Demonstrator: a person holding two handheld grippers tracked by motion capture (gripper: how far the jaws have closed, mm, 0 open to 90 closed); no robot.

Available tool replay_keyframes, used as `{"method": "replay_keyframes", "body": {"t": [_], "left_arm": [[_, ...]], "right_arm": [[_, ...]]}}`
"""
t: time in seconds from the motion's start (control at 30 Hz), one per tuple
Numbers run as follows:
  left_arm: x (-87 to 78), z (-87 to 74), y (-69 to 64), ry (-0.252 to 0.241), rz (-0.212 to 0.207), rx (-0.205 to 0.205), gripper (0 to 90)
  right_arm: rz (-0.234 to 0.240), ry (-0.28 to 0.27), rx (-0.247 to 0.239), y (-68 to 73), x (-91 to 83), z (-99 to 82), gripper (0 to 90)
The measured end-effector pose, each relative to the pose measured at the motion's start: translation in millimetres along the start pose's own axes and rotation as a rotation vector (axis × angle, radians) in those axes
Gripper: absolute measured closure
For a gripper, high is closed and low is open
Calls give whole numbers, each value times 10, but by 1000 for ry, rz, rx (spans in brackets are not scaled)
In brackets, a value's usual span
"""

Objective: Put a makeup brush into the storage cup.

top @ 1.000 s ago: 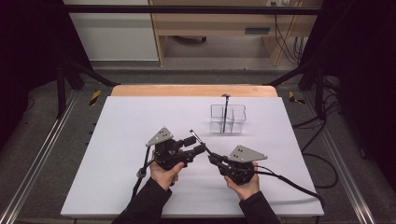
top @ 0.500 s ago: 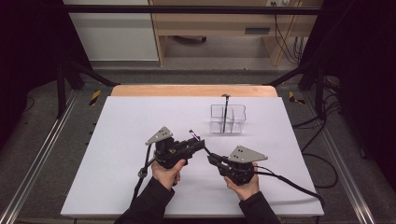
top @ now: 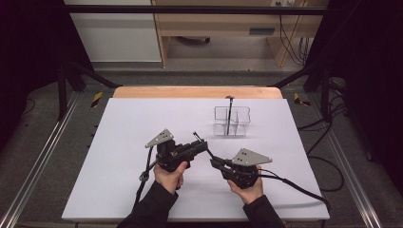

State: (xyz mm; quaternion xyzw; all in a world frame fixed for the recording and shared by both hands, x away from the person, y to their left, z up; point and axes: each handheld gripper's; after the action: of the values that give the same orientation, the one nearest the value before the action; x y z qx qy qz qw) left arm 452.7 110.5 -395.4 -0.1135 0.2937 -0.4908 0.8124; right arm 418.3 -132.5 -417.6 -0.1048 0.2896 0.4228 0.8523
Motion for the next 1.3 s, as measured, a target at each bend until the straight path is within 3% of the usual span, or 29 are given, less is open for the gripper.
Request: {"method": "replay_keyframes", "body": {"t": [0.57, 0.73, 0.9, 1.07, 1.3], "left_arm": [[-29, 12, -126, -12, -43, 50, 828], [-51, 21, -144, -7, -21, 73, 831], [-61, 19, -144, 18, 40, 103, 831], [-24, 19, -181, 52, 79, 137, 831], [73, 4, -263, 101, 106, 180, 831]], "right_arm": [[6, 4, -12, 10, 18, -2, 806], [-2, 8, 0, 3, 6, 5, 690], [-32, -3, 21, -10, -19, 22, 516], [-33, 15, 26, -20, -11, 28, 505], [-25, 36, 17, 6, -18, 49, 576]]}}
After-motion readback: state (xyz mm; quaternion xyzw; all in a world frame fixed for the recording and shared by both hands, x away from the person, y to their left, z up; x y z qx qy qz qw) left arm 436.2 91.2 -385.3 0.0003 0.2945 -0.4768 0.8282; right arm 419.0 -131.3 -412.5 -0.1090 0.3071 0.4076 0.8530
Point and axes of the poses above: each handheld gripper's, and its own axes: x roughly forward along the jaws, z roughly out of its top, y roughly to its left, and after that the axes turned 15 degrees about y, right-handed
